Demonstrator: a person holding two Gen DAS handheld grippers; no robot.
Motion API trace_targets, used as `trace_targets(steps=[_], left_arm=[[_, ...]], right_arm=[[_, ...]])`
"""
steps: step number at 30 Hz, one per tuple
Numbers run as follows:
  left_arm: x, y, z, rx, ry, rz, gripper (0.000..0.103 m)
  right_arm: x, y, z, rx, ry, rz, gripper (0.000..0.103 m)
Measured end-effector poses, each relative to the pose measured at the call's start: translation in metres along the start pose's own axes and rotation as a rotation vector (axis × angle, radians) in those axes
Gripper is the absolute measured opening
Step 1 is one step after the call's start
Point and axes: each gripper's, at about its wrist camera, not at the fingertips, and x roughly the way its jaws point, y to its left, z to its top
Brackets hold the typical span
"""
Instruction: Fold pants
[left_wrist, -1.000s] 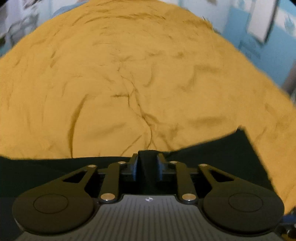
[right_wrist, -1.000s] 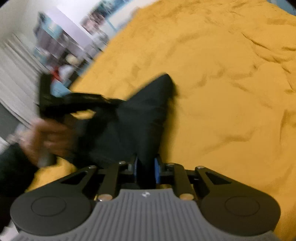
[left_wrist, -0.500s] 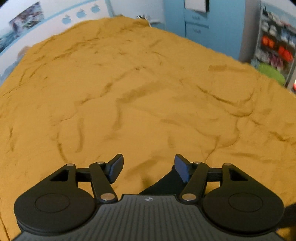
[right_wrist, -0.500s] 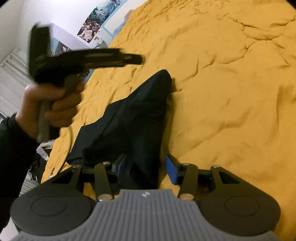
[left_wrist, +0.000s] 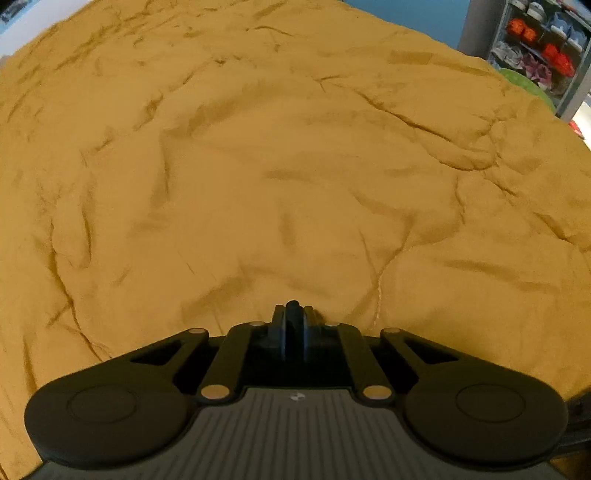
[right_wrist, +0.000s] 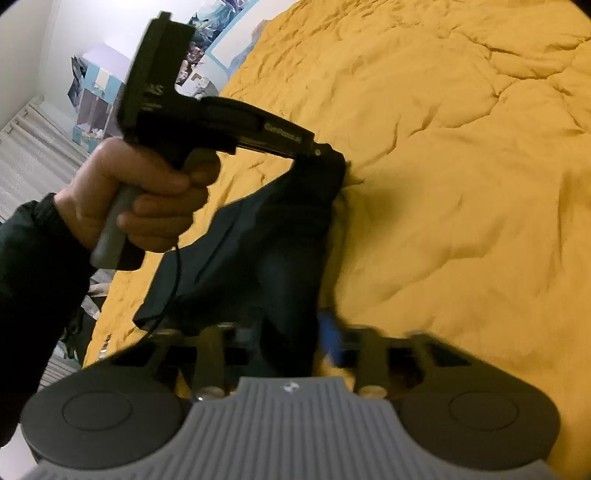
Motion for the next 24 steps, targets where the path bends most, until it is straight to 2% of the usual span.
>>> trace_targets(steps=[2, 5, 9, 11, 15, 17, 18, 20, 22, 24], left_arm=[[-0.004, 0.002, 0.000, -0.038, -0.029, -0.007, 0.007], [-0.005, 0.015, 0.001, -0.151, -0.055, -0.030, 0.007], [0.003, 0.014, -0.002, -0.174, -0.064, -0.024, 0.008], [-0.001, 0.015, -0.002, -0.212, -0.101, -0.003, 0.008], [-0.033, 0.043, -0.007, -0.374, -0.181, 0.024, 0.018], [-0.061, 0.056, -0.023, -0.410, -0.233, 0.025, 0.024], [-0.081, 0.058, -0.039, -0.408, -0.279, 0.043, 0.027], [-0.109, 0.054, -0.070, -0.392, -0.348, 0.088, 0.041], [-0.129, 0.046, -0.108, -0.379, -0.397, 0.116, 0.042], [-0.136, 0.038, -0.139, -0.383, -0.405, 0.115, 0.042]], right_arm=[[-0.001, 0.004, -0.001, -0.030, 0.019, -0.016, 0.012], [-0.009, 0.013, 0.000, -0.074, 0.041, -0.006, 0.011], [0.002, 0.010, -0.003, -0.096, 0.095, -0.065, 0.010], [0.002, 0.010, -0.003, -0.098, 0.107, -0.064, 0.011], [-0.004, 0.007, -0.003, -0.108, 0.106, -0.041, 0.016], [-0.016, 0.005, -0.001, -0.114, 0.061, -0.026, 0.028], [-0.025, 0.005, 0.001, -0.124, 0.025, -0.026, 0.028], [-0.040, 0.007, 0.004, -0.144, -0.061, -0.012, 0.028], [-0.045, 0.014, 0.004, -0.168, -0.126, 0.021, 0.028], [-0.038, 0.031, 0.000, -0.241, -0.158, 0.026, 0.028]])
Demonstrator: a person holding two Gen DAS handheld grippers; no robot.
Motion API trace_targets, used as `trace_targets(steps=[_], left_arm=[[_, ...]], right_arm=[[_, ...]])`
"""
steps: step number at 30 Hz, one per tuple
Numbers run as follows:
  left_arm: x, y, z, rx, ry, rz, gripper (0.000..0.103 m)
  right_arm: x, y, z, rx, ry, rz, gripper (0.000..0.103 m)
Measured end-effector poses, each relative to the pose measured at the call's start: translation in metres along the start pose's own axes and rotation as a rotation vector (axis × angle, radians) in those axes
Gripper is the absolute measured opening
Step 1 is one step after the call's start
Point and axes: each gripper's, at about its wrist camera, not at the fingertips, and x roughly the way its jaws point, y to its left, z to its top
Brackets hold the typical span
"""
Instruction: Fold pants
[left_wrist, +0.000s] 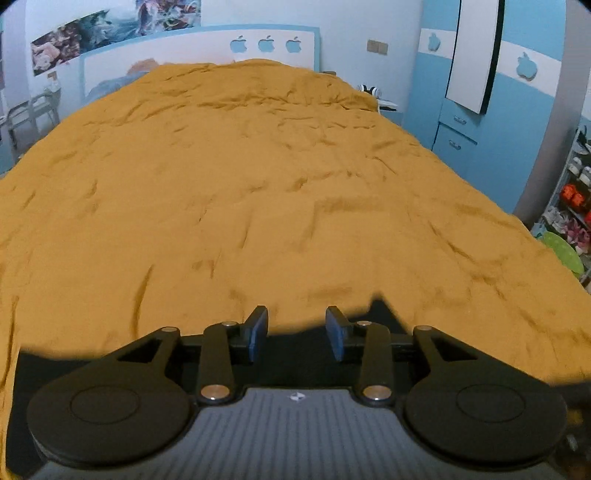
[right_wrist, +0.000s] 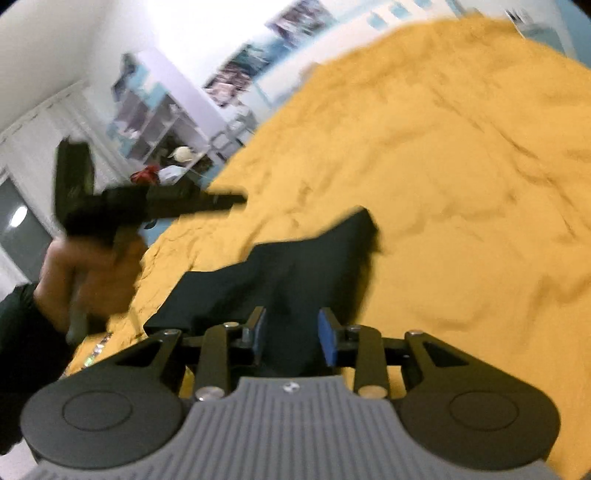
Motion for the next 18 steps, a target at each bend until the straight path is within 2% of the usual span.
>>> trace_targets(steps=[3, 6, 7, 9, 11, 14, 16, 18], left_arm=[[-0.013, -0.006, -0.041, 0.028, -0.004, 0.033, 0.042], [-0.012, -0.015, -0.066, 0.041, 0.007, -0.064, 0.041], [-0.009, -0.018, -0.074, 0.043, 0.019, -0.072, 0.041], [-0.002, -0.020, -0.087, 0.040, 0.061, -0.037, 0.041], [0.004, -0.017, -0.099, 0.008, 0.098, -0.031, 0.041], [-0.007, -0.018, -0.105, 0.019, 0.143, -0.064, 0.041], [-0.021, -0.011, -0.104, 0.012, 0.151, -0.100, 0.041], [-0.041, 0.004, -0.104, -0.024, 0.121, -0.109, 0.043]], right_arm=[[0.022, 0.028, -0.006, -0.134, 0.005, -0.029, 0.028], [0.038, 0.041, -0.014, -0.184, 0.040, -0.064, 0.028], [0.041, 0.044, -0.017, -0.190, 0.045, -0.064, 0.028], [0.043, 0.047, -0.023, -0.213, 0.050, -0.078, 0.028], [0.046, 0.047, -0.028, -0.243, 0.072, -0.128, 0.026], [0.053, 0.037, -0.036, -0.189, 0.200, -0.162, 0.026], [0.045, 0.039, -0.036, -0.149, 0.217, -0.152, 0.027], [0.035, 0.044, -0.033, -0.144, 0.183, -0.158, 0.029]])
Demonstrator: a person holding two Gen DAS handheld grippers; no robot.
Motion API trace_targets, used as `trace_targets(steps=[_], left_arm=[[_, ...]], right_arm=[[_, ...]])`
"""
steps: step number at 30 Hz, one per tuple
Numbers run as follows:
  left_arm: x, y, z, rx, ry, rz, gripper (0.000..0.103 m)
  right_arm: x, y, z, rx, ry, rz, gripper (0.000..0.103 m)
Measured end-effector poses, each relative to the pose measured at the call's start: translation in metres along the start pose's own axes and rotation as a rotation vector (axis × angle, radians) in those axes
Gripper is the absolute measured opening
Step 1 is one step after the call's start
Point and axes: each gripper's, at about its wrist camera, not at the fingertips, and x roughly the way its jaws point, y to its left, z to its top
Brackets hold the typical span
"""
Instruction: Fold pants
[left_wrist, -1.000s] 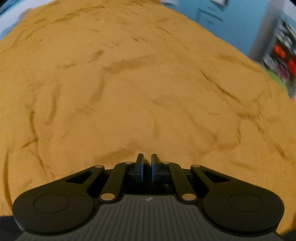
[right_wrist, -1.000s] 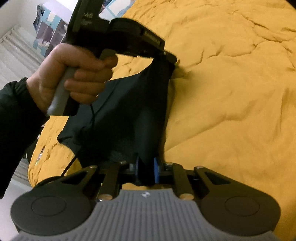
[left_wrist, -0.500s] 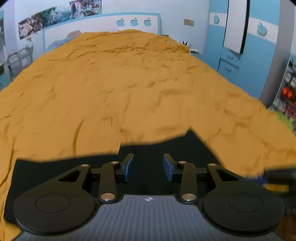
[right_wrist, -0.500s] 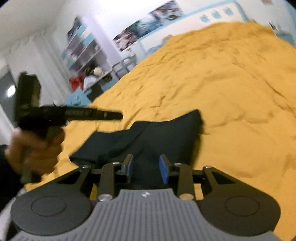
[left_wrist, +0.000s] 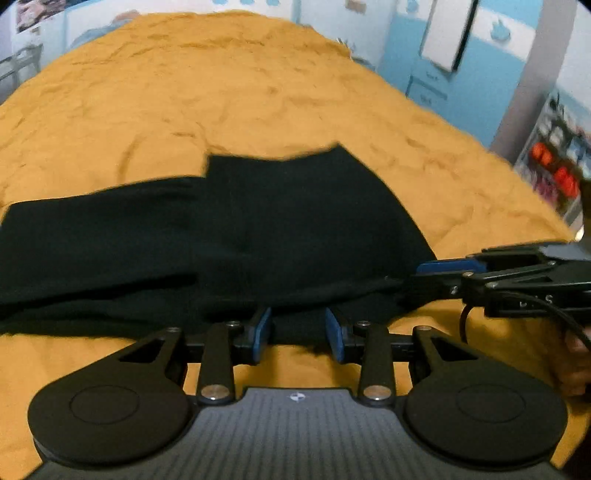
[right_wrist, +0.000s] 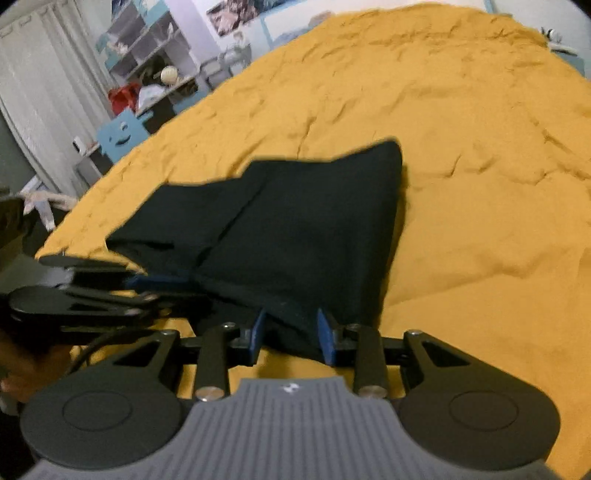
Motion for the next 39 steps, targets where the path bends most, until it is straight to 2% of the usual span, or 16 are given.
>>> trace_targets(steps=[3, 8, 11, 16, 20, 22, 27, 33, 39], left_arm=[[-0.034, 0.036, -0.008, -0.094, -0.058, 0.021, 0.055], [-0.072, 0.110, -0.021, -0.250, -0.107, 0.145, 0.056], [-0.086, 0.154, -0.029, -0.375, -0.119, 0.175, 0.057], [-0.082, 0.204, -0.045, -0.589, -0.121, 0.193, 0.061], [-0.059, 0.226, -0.055, -0.756, -0.100, 0.199, 0.061], [-0.054, 0.226, -0.056, -0.757, -0.121, 0.214, 0.061], [-0.042, 0.226, -0.051, -0.730, -0.138, 0.221, 0.071], [-0.033, 0.242, -0.058, -0.761, -0.156, 0.185, 0.072], [-0.025, 0.243, -0.058, -0.747, -0.164, 0.206, 0.073]], right_arm=[[-0.012, 0.008, 0.003, 0.008, -0.052, -0.012, 0.032], [-0.010, 0.036, 0.017, 0.002, -0.089, -0.034, 0.034], [-0.004, 0.061, 0.023, -0.009, -0.099, -0.037, 0.034], [0.024, 0.097, 0.039, -0.012, -0.126, -0.043, 0.034], [0.054, 0.125, 0.053, -0.075, -0.155, -0.094, 0.034], [0.074, 0.137, 0.058, -0.112, -0.160, -0.132, 0.034], [0.120, 0.152, 0.068, -0.168, -0.140, -0.193, 0.034], [0.155, 0.159, 0.062, -0.188, -0.097, -0.212, 0.034], [0.178, 0.162, 0.043, -0.224, -0.086, -0.246, 0.034]])
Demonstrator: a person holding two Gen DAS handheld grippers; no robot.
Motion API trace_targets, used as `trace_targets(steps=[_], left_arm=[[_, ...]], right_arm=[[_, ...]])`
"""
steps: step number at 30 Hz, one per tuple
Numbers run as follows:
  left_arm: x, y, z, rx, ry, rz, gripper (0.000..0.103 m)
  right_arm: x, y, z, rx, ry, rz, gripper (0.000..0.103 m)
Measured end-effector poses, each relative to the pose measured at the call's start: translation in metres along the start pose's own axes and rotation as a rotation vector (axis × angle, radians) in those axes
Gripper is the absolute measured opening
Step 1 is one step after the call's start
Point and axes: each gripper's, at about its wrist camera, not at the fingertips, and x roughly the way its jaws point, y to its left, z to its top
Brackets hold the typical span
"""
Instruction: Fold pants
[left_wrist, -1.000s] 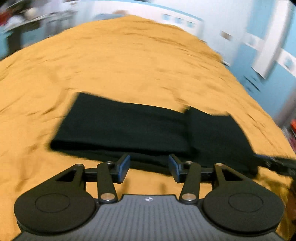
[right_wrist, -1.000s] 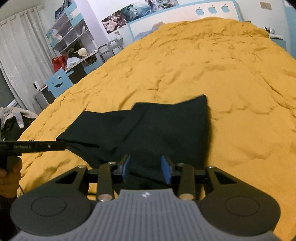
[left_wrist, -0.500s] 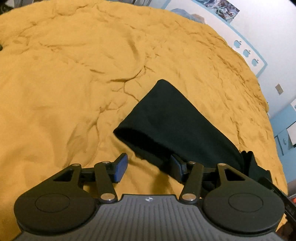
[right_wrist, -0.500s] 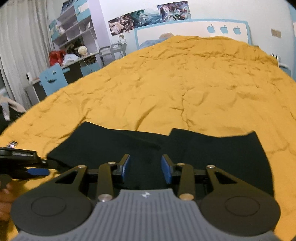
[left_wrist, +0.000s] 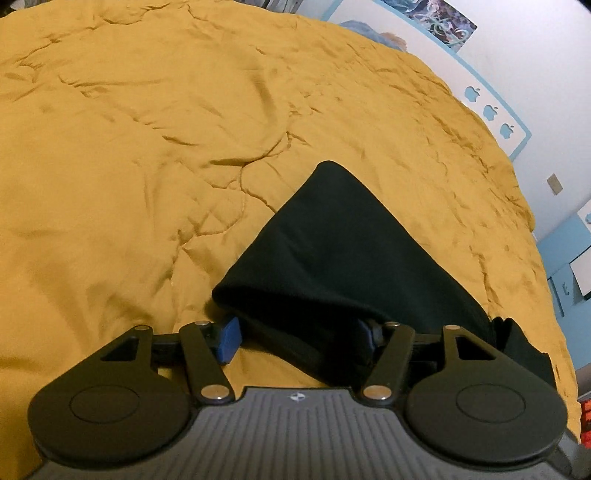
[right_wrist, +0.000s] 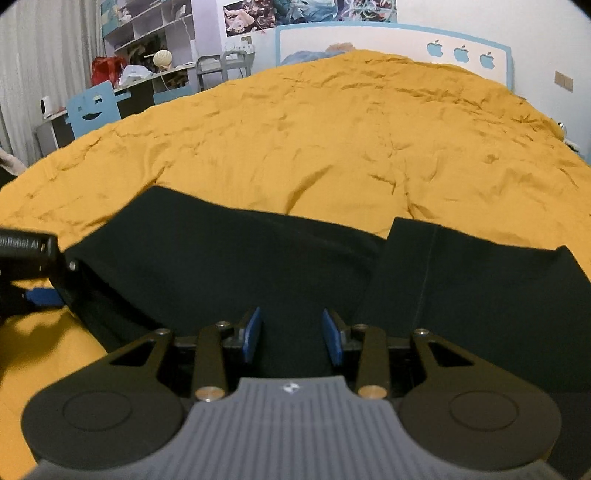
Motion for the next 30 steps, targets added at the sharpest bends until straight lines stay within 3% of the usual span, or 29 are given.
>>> trace_targets(steps=[9, 13, 16, 22, 27, 30], left_arm=[[0.014, 0.003, 0.005, -0.045, -0.006, -0.033, 0.089], [0.016, 0.008, 0.006, -0.088, -0.022, -0.057, 0.089], [0.013, 0.018, 0.007, -0.161, -0.049, -0.092, 0.081], [-0.002, 0.063, 0.001, -0.478, -0.135, -0.273, 0.073], [-0.003, 0.069, 0.000, -0.525, -0.153, -0.336, 0.072], [-0.008, 0.073, -0.006, -0.582, -0.146, -0.345, 0.064]], right_arm=[[0.013, 0.003, -0.022, -0.015, -0.022, -0.014, 0.034], [0.013, 0.005, -0.024, -0.015, -0.028, -0.015, 0.034], [0.014, 0.005, -0.025, -0.014, -0.031, -0.015, 0.034], [0.014, 0.004, -0.027, -0.008, -0.041, -0.012, 0.034], [0.014, 0.004, -0.028, -0.005, -0.044, -0.010, 0.034], [0.014, 0.004, -0.028, -0.004, -0.046, -0.009, 0.034]])
